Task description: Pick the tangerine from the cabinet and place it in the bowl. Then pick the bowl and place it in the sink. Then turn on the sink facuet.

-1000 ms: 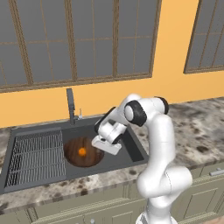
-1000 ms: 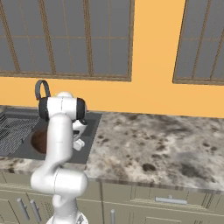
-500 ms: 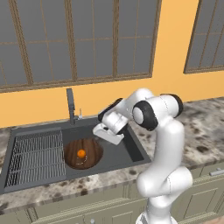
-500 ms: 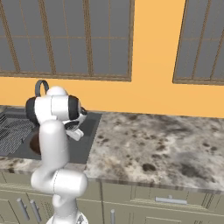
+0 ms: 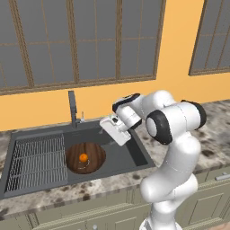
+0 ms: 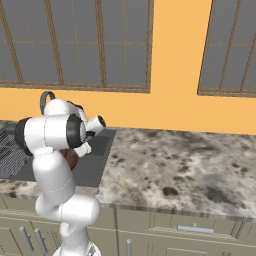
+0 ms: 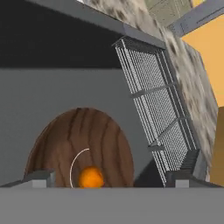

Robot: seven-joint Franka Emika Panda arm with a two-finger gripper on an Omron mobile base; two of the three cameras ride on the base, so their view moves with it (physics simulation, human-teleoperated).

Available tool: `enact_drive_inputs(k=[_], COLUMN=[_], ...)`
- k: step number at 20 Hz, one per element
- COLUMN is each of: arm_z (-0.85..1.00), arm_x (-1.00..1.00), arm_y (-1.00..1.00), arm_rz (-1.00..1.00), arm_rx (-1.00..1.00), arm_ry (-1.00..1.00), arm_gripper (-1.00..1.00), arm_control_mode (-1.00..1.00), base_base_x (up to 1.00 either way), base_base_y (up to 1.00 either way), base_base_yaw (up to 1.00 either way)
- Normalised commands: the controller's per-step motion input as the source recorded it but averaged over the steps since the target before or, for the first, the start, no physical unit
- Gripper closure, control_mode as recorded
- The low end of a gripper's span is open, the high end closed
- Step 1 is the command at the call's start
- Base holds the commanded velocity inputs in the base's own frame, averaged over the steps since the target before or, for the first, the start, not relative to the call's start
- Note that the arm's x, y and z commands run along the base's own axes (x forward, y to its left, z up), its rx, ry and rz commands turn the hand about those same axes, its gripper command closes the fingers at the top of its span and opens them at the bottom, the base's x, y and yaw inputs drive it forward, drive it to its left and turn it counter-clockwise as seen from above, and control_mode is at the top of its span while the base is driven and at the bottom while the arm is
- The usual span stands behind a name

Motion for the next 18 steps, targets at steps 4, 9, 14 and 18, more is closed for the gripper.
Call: enact_drive_inputs(k=[4,9,14,18], arm_z=[0.85,0.52,0.01,0.03], arm_x=[0.0,0.0,0.13,0.2], arm_y=[0.0,0.1,0.29,0.54], arm_rz=[-0.28,-0.34,-0.4,-0.44], arm_rx=[0.32,0.26,0.19,0.17], arm_ry=[0.43,0.4,0.39,0.38], arm_gripper=[-1.0,-1.0,-1.0,-1.0], arm_control_mode=[-1.0,-1.0,-1.0,-1.0], base_base_x=[0.0,0.0,0.0,0.0], base_base_y=[0.0,0.0,0.0,0.0], base_base_yaw=[0.0,0.0,0.0,0.0])
